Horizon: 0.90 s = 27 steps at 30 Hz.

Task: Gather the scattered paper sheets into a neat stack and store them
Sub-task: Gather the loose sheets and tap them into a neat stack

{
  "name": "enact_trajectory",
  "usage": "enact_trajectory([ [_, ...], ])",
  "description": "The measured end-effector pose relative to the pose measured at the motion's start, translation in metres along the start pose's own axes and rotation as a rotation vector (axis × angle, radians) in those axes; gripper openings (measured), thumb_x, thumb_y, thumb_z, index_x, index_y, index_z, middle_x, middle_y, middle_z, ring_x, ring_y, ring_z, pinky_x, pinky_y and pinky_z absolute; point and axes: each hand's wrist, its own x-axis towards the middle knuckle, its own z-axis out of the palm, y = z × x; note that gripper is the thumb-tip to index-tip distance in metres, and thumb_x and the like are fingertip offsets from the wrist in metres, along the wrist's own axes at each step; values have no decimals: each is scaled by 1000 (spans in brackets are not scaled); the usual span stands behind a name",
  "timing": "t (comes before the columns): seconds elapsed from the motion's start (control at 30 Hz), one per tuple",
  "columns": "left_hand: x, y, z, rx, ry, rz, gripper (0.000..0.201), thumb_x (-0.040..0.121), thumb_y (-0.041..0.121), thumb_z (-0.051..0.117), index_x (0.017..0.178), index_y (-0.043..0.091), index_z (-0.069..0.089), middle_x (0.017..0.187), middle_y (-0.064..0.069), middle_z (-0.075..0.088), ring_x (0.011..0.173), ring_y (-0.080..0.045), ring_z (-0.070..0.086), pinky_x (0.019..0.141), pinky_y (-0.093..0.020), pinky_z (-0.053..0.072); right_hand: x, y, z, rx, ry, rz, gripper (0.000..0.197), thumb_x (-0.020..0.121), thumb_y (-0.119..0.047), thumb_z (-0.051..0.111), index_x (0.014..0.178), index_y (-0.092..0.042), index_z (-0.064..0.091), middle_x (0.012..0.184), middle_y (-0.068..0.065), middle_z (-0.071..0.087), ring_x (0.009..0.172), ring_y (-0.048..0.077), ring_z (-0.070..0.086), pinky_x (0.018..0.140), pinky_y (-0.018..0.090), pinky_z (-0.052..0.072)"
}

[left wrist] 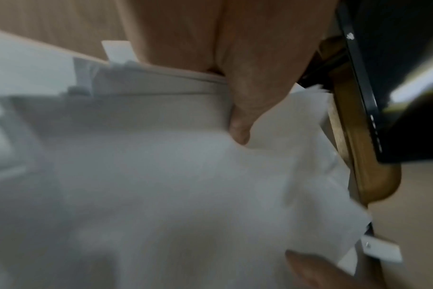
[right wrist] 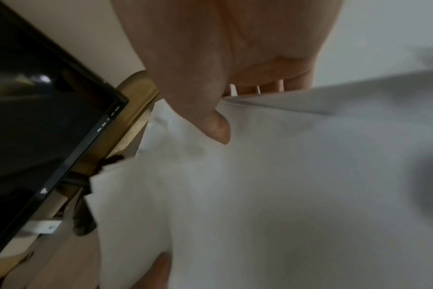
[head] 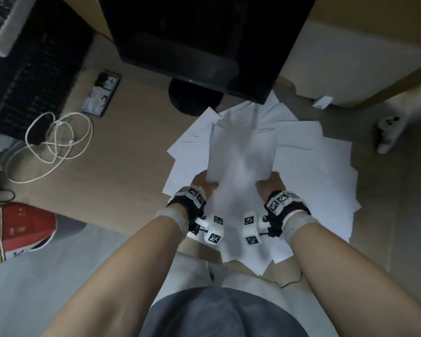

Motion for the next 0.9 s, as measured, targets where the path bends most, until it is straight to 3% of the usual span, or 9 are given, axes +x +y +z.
enact_trajectory([
  [0.1,-4,-8,1,-115,52,-1,47,92,15,59,137,10,49,131,-12,59,117,-30,56,96,-34,43,-2,12,-4,122,43,9,56,87,-30,58,137,-13,38,126,13,57,110,35,56,85,36,48],
  [0.23,-23,-19,1,-371,181,-28,39,93,13,57,132,10,52,114,-6,61,105,-28,59,92,-38,48,-9,11,-8,36,143,-119,62,79,-53,55,133,-23,47,131,8,51,120,32,45,99,45,38],
  [0.37,-34,-40,0,-436,188,-101,41,92,15,62,130,3,52,122,-14,61,112,-31,59,91,-32,46,-23,-10,-6,-95,174,-371,50,80,-35,55,129,-27,50,131,2,54,120,28,48,100,42,33],
  [0.53,-45,-76,10,-604,53,-400,51,76,16,79,119,-4,59,113,-22,67,85,-28,65,79,-38,59,-33,-44,7,-433,77,-586,54,87,-12,43,136,-33,44,129,1,60,117,26,56,100,36,30],
  [0.6,-52,-84,11,-590,-53,-465,37,79,24,78,98,-6,68,89,-17,72,75,-27,64,68,-34,57,-33,-52,17,-553,47,-658,58,86,-8,40,136,-36,46,129,1,61,118,25,56,103,36,32],
  [0.67,-53,-89,13,-590,-193,-536,39,83,33,73,64,-1,75,71,-11,73,69,-24,61,61,-30,50,-31,-59,28,-694,35,-727,58,85,-8,39,133,-39,48,122,1,64,115,24,56,104,38,32],
  [0.73,-51,-89,15,-652,-250,-570,39,86,30,71,58,2,74,73,-11,74,70,-23,65,65,-31,52,-25,-64,39,-776,45,-760,55,85,-10,39,130,-40,50,117,1,66,115,24,56,105,39,31],
  [0.83,-41,-85,16,-724,-264,-579,28,90,22,66,72,0,67,76,-12,75,71,-23,67,80,-35,55,-14,-73,47,-815,66,-741,54,84,-12,40,130,-38,50,114,3,67,113,27,56,105,44,30],
  [0.9,-34,-81,17,-740,-280,-584,24,91,22,65,85,-1,66,88,-14,74,77,-24,66,90,-37,53,-4,-81,47,-839,92,-706,57,84,-15,42,138,-35,42,116,5,65,114,29,55,104,45,32],
])
